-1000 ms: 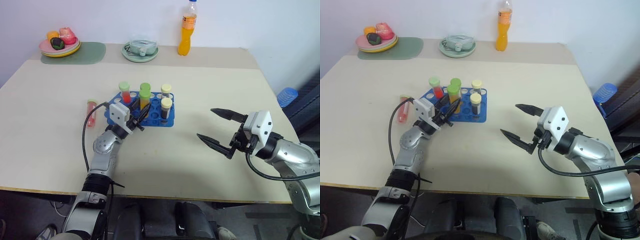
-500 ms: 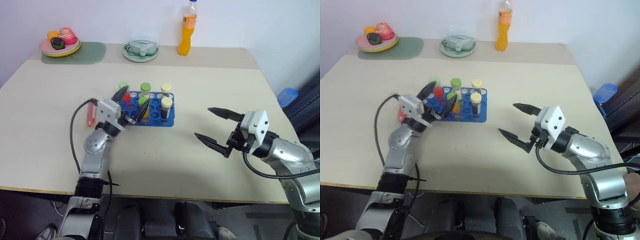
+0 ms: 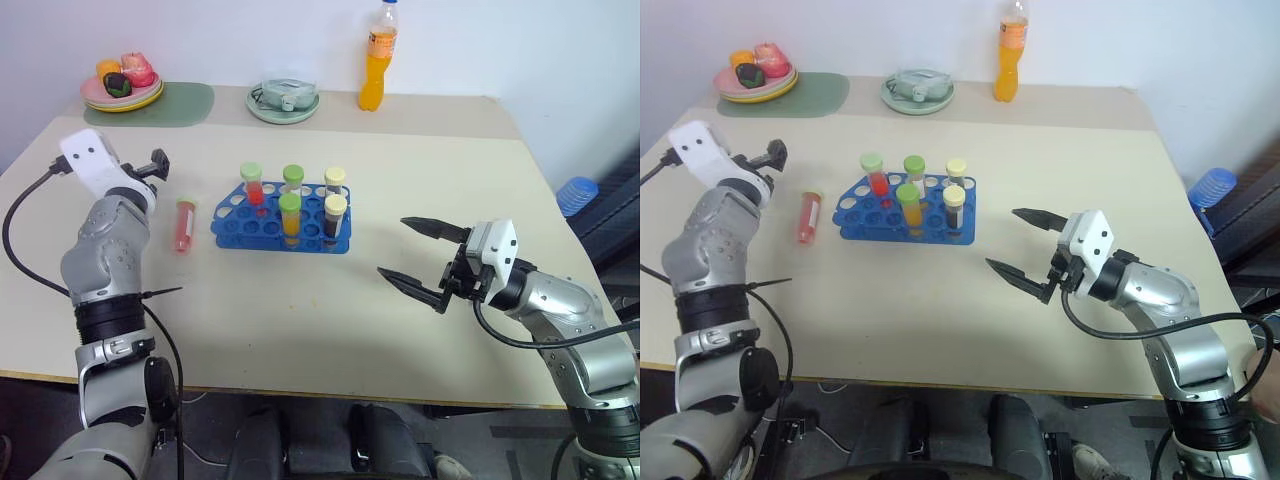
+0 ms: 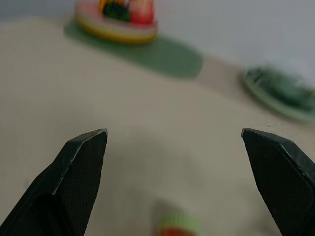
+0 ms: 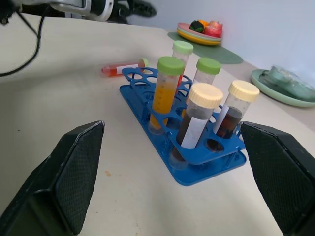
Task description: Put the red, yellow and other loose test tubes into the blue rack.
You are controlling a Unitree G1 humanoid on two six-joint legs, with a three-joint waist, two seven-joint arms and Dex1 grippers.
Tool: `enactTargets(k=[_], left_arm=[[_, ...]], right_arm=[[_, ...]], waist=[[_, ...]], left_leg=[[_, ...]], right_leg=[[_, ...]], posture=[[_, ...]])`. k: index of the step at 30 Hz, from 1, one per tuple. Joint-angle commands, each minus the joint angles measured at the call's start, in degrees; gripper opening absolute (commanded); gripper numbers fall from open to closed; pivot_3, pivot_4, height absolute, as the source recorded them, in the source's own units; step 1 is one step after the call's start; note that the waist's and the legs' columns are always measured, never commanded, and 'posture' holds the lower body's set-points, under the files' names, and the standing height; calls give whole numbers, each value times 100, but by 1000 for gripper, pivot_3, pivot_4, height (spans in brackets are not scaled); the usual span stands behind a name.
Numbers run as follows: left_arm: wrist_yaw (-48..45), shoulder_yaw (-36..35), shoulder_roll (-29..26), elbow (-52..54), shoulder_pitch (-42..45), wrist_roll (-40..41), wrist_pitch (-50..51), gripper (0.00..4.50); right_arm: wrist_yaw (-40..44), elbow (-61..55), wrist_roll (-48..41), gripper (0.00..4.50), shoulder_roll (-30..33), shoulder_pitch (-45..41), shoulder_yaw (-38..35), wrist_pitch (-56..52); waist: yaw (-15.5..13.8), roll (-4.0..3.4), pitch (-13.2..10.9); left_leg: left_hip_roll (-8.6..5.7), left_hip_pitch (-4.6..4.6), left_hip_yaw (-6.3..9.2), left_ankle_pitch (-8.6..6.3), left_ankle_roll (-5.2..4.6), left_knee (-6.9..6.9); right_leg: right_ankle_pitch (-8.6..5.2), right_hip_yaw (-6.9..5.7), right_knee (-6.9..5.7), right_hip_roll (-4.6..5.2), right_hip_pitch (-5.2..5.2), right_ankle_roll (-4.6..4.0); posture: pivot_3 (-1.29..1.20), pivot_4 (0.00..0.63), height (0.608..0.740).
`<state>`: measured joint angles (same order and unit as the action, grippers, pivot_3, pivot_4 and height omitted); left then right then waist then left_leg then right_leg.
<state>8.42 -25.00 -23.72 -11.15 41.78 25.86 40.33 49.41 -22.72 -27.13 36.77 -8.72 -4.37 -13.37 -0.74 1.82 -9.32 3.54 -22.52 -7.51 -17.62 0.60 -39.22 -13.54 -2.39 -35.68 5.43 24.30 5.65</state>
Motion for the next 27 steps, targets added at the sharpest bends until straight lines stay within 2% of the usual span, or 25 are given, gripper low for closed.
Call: enactTargets(k=[1, 6, 10, 14, 23, 25, 27], left_arm=[[503, -203, -182, -146, 740, 198, 1765, 4465], [583, -346, -307, -893, 1425, 124, 3156, 4465], [566, -203, -484, -1662, 1791, -196, 3727, 4465], [456, -29, -596, -2194, 2005, -493, 3669, 4465], [-153, 531, -645, -3686, 2559, -1038, 2816, 4465], [-342, 750, -644, -3984, 2632, -1197, 2602, 3918], [-479, 887, -650, -4177, 2678, -1312, 2463, 3099]], right_arm=[[22, -54, 28, 4500, -70, -71, 22, 155], [-4, -113, 18, 4500, -67, 5, 28, 166], [-48, -199, 12, 4500, -27, 121, -35, 160], [-109, -263, 16, 4500, -26, 202, -52, 164], [-159, -278, 18, 4500, -22, 255, -43, 194], [-161, -285, 22, 4500, -16, 257, -38, 194], [-171, -308, 15, 4500, -9, 262, -40, 180]], waist=[[3, 3, -1], [36, 3, -1], [65, 3, -1], [87, 3, -1], [127, 3, -1], [128, 3, -1], [129, 3, -1]], left_leg=[[-1, 0, 2, 1, 2, 0], [-1, 4, 1, 4, 8, 2], [0, 6, 1, 8, 14, 4], [0, 6, 1, 9, 17, 4], [-1, 6, 0, 10, 19, 4], [-1, 6, -1, 10, 19, 4], [-1, 6, -2, 10, 19, 4]], right_leg=[[0, -1, -1, -1, 0, 0], [0, -2, -4, -2, 0, 0], [0, -2, -12, -4, 2, 1], [0, -2, -15, -4, 4, 1], [0, -2, -17, -3, 5, 0], [-1, -2, -18, -3, 5, 0], [0, -2, -18, -3, 6, 0]], posture=[[0, 150, 740], [0, 150, 740], [0, 150, 740], [0, 150, 740], [0, 150, 740], [0, 150, 740], [0, 150, 740]])
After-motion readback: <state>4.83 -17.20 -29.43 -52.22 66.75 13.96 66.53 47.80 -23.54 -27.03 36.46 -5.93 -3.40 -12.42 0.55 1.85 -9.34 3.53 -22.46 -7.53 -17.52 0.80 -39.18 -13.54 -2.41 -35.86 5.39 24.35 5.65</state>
